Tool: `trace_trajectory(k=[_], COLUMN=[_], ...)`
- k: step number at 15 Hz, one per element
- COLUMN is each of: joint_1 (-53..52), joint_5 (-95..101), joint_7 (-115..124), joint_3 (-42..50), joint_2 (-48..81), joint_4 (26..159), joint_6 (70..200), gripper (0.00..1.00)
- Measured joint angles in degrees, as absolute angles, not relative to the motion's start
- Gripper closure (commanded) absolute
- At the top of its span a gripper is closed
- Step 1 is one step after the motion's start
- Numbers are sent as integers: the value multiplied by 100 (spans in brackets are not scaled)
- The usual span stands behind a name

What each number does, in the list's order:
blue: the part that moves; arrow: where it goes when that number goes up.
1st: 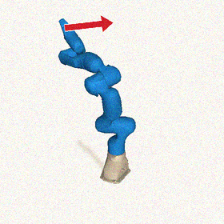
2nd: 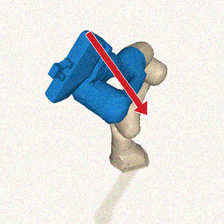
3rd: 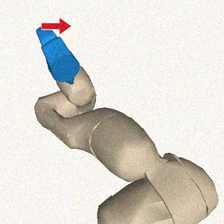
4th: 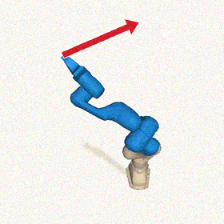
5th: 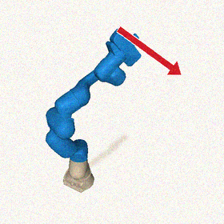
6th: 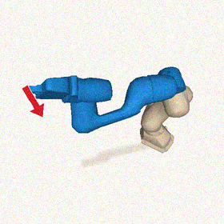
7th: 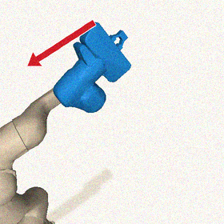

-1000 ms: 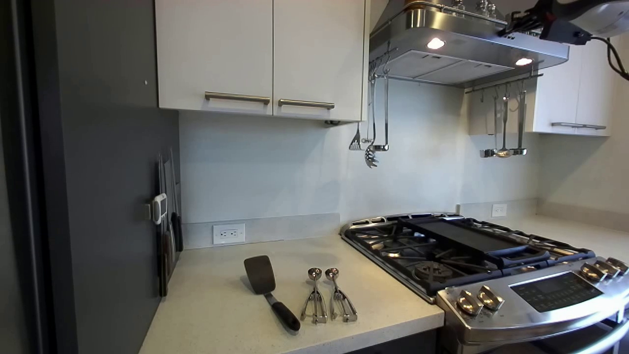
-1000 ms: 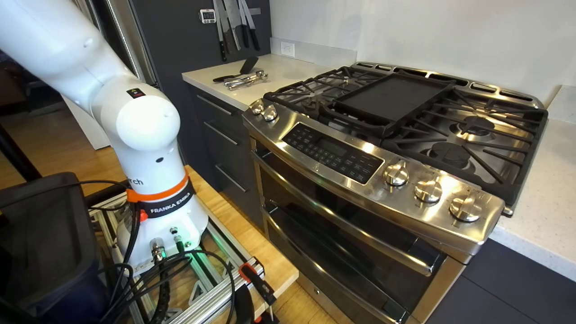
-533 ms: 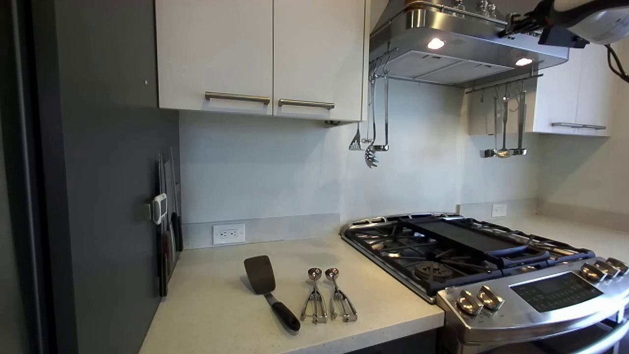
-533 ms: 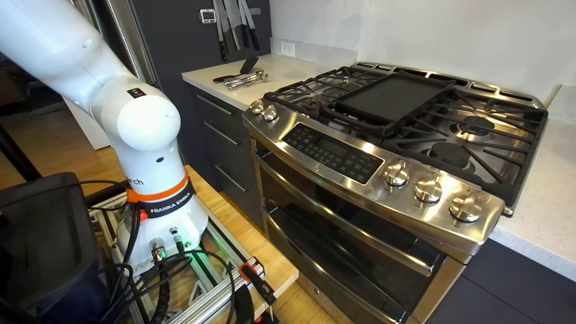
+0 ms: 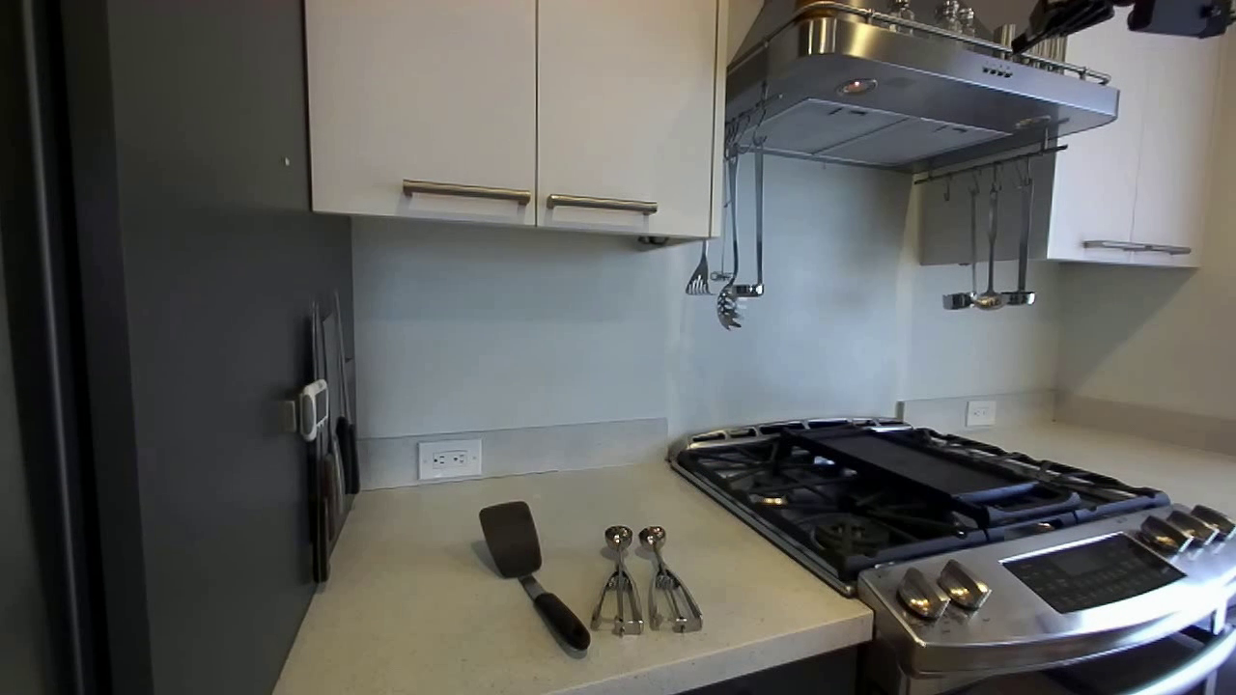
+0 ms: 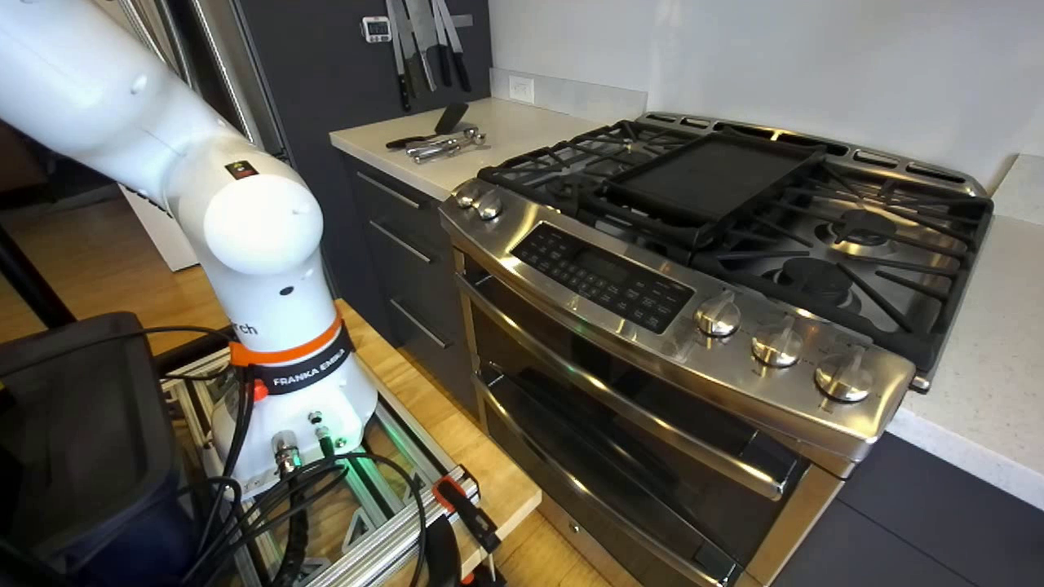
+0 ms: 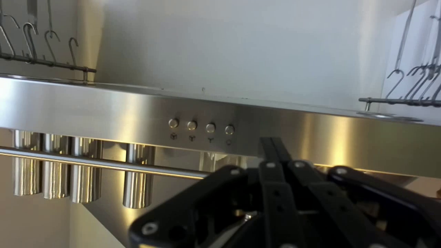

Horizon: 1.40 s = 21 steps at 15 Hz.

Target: Turn off the lights above the stove

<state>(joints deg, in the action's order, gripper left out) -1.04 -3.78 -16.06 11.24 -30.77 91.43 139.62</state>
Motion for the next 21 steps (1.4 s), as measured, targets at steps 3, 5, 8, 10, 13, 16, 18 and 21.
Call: trace_trajectory(k=[3, 5, 8, 10, 13, 16, 18, 21], joint_1=[31, 132, 291, 365, 448, 478, 478, 451], joint_5=[-133, 95, 406, 580, 854, 1110, 1187, 1163], joint_7=[-1603, -1605, -1605, -1605, -1606, -1601, -1565, -1464], joint_3=[990, 922, 862, 851, 796, 701, 641, 609], joint_2=[-3373, -3511, -3715, -3867, -4091, -4273, -4389, -4535], joint_4=[9013, 9054, 9326, 9617, 10128, 10623, 10998, 11598], joint_6=[12666, 11871, 10986, 10424, 9672, 8909, 8623, 8498], gripper=[72, 58, 36, 20, 1, 0, 0, 0])
